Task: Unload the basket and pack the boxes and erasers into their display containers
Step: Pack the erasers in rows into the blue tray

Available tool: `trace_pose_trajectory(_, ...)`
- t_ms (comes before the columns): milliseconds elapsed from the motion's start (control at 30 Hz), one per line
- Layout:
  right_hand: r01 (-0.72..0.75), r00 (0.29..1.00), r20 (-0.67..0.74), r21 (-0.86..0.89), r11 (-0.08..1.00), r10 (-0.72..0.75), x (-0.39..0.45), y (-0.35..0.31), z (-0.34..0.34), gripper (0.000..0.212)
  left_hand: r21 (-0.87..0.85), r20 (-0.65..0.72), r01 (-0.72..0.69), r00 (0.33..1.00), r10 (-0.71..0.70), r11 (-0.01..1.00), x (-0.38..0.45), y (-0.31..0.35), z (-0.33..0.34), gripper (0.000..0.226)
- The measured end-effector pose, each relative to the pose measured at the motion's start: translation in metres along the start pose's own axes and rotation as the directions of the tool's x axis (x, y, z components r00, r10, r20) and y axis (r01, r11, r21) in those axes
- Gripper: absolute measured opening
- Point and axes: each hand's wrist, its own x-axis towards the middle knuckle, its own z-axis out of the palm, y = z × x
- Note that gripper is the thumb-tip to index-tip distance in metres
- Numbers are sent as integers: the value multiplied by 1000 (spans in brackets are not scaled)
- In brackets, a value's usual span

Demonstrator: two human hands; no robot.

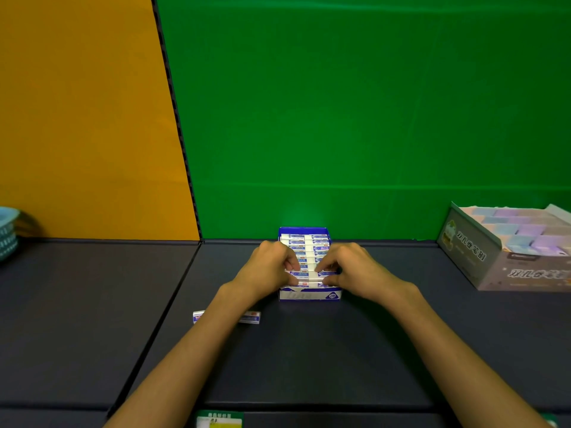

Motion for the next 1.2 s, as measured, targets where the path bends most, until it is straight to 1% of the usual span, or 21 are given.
trace_pose_trajectory(100,-12,1000,-15,28,1000,12,0,1,-2,31,-12,-42,-37,998,37,999,-5,-4,-1,34)
trace_pose_trajectory(167,1,999,-43,59,998,2,0,-5,-6,27,-17,-104,-52,993,50,998,-12,-7,-6,30)
trace_pose_trajectory(233,33,997,-67,88,996,-27,0,-15,-9,23,22,-151,-61,987,63,998,-20,-11,-15,27)
trace_pose_trajectory(267,55,996,-77,101,993,-48,1,-20,-8,22,45,-154,-63,986,69,997,-25,-14,-20,26)
trace_pose_trajectory(400,161,984,-99,109,981,-151,6,-45,2,20,88,-80,-60,995,67,994,-53,-32,-39,33)
trace_pose_trajectory(600,274,961,-64,81,958,-269,15,-81,25,26,89,13,50,999,-51,995,-98,-62,-50,46)
trace_pose_trajectory(700,283,959,-26,66,957,-282,16,-95,31,28,105,91,121,987,-130,987,-111,-76,-50,50)
trace_pose_trajectory(800,297,954,23,37,954,-298,15,-107,36,32,84,125,161,977,-171,983,-120,-84,-49,45)
trace_pose_trajectory(933,301,951,70,3,953,-301,15,-116,41,39,41,122,162,979,-166,986,-125,-89,-50,31)
trace_pose_trajectory(1033,294,948,126,9,956,-293,14,-120,42,43,-1,122,169,978,-167,986,-126,-92,-50,23)
trace_pose_trajectory(1133,273,945,176,45,961,-276,14,-122,43,40,-37,132,164,979,-158,986,-125,-96,-47,22)
trace_pose_trajectory(1200,258,945,188,69,964,-266,15,-123,44,34,-50,128,170,978,-162,984,-125,-96,-46,28)
